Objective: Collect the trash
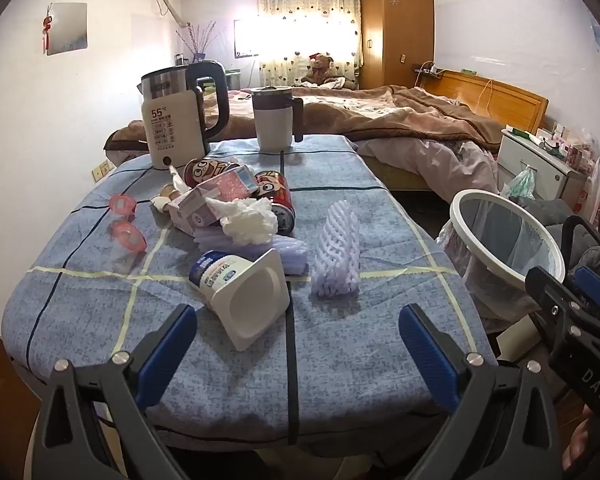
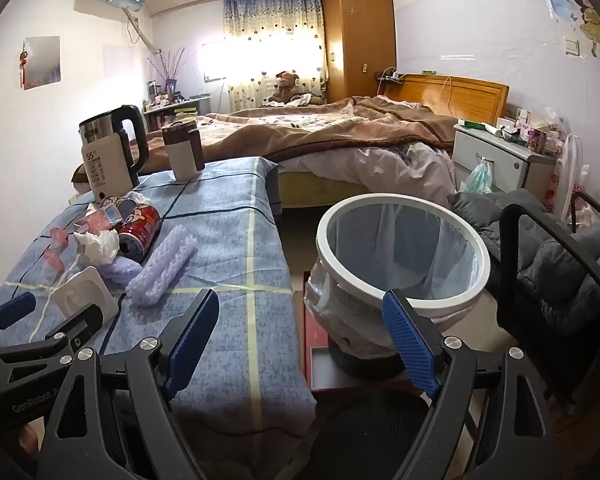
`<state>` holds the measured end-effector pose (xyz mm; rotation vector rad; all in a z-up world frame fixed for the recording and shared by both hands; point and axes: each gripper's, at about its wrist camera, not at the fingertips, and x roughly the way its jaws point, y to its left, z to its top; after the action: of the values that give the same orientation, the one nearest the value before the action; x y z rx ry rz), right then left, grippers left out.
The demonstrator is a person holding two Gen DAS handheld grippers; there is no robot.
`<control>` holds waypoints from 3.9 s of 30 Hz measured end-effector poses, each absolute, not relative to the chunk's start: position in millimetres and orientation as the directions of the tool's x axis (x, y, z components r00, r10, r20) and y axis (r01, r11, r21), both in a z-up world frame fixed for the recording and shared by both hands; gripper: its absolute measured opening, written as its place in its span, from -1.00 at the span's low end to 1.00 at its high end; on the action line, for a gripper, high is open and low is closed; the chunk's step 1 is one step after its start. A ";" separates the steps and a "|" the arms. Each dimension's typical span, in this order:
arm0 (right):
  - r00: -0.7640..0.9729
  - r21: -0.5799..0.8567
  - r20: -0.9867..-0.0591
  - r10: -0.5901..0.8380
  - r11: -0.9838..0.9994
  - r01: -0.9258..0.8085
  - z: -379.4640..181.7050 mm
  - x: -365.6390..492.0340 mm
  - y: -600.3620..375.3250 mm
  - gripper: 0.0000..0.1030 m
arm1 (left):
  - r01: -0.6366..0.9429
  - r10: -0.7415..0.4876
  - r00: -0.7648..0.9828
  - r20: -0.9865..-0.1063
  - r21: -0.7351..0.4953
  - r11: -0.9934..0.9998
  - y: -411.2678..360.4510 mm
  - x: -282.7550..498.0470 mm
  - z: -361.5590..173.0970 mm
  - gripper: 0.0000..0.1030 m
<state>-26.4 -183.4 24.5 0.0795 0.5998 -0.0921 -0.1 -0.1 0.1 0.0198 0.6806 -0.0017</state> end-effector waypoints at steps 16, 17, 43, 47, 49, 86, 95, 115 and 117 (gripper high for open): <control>0.820 0.049 -0.569 -0.062 0.993 0.109 26.0 -26.6 -183.3 0.63 | 0.002 0.007 0.777 -0.629 0.014 1.000 2.5 -1.4 5.7 0.98; 0.819 0.047 -0.570 -0.062 0.993 0.108 26.1 -26.7 -183.0 0.63 | 0.000 0.009 0.777 -0.629 0.014 1.000 2.2 -1.8 5.9 0.98; 0.817 0.039 -0.573 -0.064 0.994 0.105 24.8 -24.3 -177.9 0.63 | -0.012 0.018 0.784 -0.621 0.013 1.000 5.4 -2.4 6.6 0.98; 0.817 0.040 -0.574 -0.062 0.994 0.103 24.9 -24.5 -177.9 0.63 | -0.012 0.017 0.784 -0.621 0.013 1.000 5.4 -2.4 6.6 0.98; 0.817 0.040 -0.573 -0.062 0.994 0.103 24.9 -24.8 -178.2 0.63 | -0.013 0.017 0.784 -0.620 0.012 1.000 5.4 -2.4 6.6 0.98; 0.816 0.040 -0.575 -0.063 0.994 0.105 25.0 -25.2 -178.3 0.63 | -0.017 0.019 0.785 -0.620 0.009 1.000 10.9 -3.2 6.5 0.98; 0.812 0.039 -0.580 -0.066 0.993 0.108 23.8 -23.8 -177.6 0.63 | -0.024 0.021 0.779 -0.627 0.003 1.000 14.9 0.2 2.4 0.98; 0.796 0.076 -0.586 0.151 0.988 -0.132 6.5 15.3 -120.3 0.63 | -0.133 0.034 0.755 -0.655 -0.103 0.986 117.4 6.6 -11.7 0.88; 0.775 0.098 -0.609 0.168 0.986 -0.137 1.6 28.0 -115.1 0.63 | -0.107 -0.008 0.756 -0.655 -0.135 0.985 122.0 8.7 -12.5 0.87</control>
<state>28.0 -115.1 1.6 0.0487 0.6636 0.1648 8.7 122.0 -12.5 -0.1678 0.7130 0.0543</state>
